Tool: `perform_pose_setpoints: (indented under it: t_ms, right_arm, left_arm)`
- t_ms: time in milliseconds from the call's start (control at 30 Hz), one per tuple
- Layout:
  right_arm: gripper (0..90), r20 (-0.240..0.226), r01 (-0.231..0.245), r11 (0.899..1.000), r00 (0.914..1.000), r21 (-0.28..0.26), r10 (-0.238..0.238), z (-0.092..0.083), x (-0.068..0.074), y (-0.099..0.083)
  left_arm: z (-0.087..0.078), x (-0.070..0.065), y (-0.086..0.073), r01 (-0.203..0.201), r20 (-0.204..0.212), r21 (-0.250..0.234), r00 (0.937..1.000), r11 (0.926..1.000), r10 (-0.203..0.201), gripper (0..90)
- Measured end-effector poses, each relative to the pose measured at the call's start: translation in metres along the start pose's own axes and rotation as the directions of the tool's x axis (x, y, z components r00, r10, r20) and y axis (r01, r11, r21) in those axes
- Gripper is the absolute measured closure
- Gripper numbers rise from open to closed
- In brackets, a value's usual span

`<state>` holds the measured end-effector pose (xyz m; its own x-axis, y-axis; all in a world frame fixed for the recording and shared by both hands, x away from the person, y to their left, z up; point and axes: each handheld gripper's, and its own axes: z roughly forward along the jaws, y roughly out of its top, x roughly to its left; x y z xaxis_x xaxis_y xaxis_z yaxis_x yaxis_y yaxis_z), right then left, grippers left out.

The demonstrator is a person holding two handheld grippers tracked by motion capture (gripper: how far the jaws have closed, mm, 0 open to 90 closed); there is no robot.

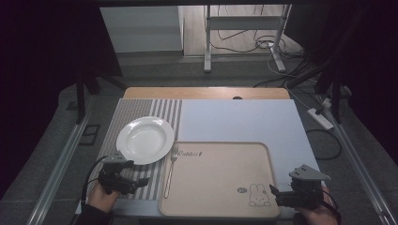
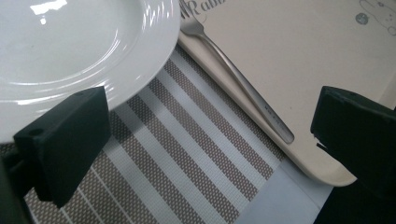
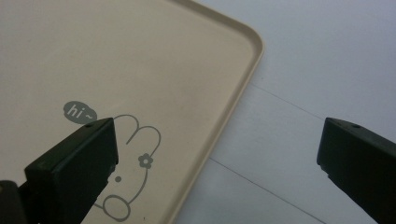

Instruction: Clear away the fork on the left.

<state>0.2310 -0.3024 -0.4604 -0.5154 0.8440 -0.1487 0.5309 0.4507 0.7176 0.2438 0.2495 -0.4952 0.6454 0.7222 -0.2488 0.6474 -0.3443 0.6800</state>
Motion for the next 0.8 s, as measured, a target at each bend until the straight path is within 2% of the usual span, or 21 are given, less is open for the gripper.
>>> perform_pose_setpoints:
  t_ms: [233,467,667,800]
  right_arm:
    - [0.0,0.0,-0.006,1.0,1.0,0.0,0.006,0.001,0.0,0.0]
    - [0.0,0.016,0.001,1.0,0.9999,-0.015,-0.001,0.002,-0.003,0.001]
    - [0.0,0.014,-0.003,0.999,0.9999,-0.032,0.004,0.002,-0.005,0.001]
    - [0.0,0.025,-0.002,0.999,0.9997,-0.038,0.003,0.002,-0.004,0.001]
  left_arm:
    - [-0.007,-0.003,-0.009,0.007,-0.011,0.001,0.9999,1.0,-0.007,0.0]
    - [-0.017,-0.005,-0.015,0.008,-0.024,-0.037,0.9997,0.9993,-0.009,0.0]
    - [-0.023,-0.01,-0.019,-0.018,-0.06,-0.049,0.9981,0.9986,0.015,0.0]
    - [-0.028,-0.01,-0.023,-0.013,-0.084,-0.065,0.9964,0.9978,0.007,0.0]
